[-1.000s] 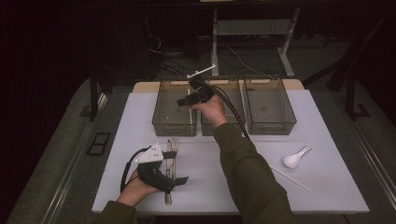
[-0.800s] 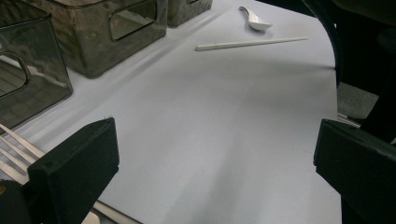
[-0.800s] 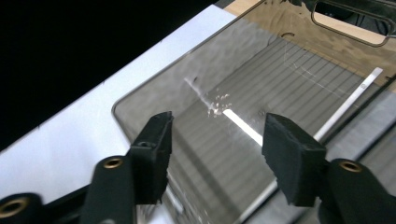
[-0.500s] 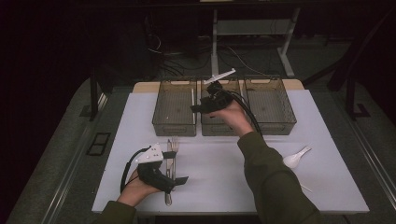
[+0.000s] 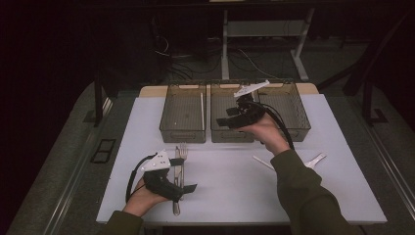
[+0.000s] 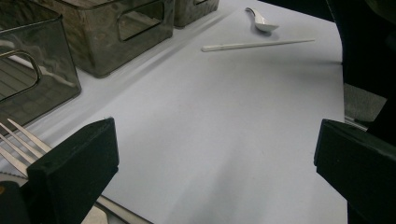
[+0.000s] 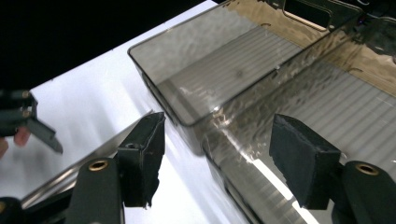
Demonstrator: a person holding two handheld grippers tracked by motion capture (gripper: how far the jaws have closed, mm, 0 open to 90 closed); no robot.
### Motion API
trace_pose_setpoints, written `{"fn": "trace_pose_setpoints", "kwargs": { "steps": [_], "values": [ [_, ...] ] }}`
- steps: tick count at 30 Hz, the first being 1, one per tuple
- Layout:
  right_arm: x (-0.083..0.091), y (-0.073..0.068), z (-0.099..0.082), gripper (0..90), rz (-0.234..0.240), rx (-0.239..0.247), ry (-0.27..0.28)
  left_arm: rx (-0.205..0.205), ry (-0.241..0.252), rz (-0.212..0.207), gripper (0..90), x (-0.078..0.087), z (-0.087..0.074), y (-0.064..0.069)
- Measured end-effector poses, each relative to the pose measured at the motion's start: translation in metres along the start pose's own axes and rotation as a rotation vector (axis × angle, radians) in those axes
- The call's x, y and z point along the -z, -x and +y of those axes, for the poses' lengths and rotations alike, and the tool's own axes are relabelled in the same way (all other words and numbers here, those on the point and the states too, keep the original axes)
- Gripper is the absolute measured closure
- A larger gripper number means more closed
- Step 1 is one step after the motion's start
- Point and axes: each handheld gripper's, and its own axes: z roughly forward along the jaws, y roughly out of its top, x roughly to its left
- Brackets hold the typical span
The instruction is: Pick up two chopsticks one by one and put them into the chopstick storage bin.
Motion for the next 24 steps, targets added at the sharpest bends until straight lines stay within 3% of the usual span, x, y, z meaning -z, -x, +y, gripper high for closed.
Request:
{"fn": "trace_pose_setpoints", "kwargs": {
  "steps": [11, 24],
  "values": [
    [0.030, 0.006, -0.035, 35.0, -0.035, 0.014, 0.020, 0.002, -0.010, 0.003, 0.0, -0.001, -0.001, 0.000],
    [0.063, 0.011, -0.075, 36.3, -0.067, -0.013, 0.018, 0.004, -0.015, 0.007, 0.0, -0.002, -0.002, 0.000]
  ]
}}
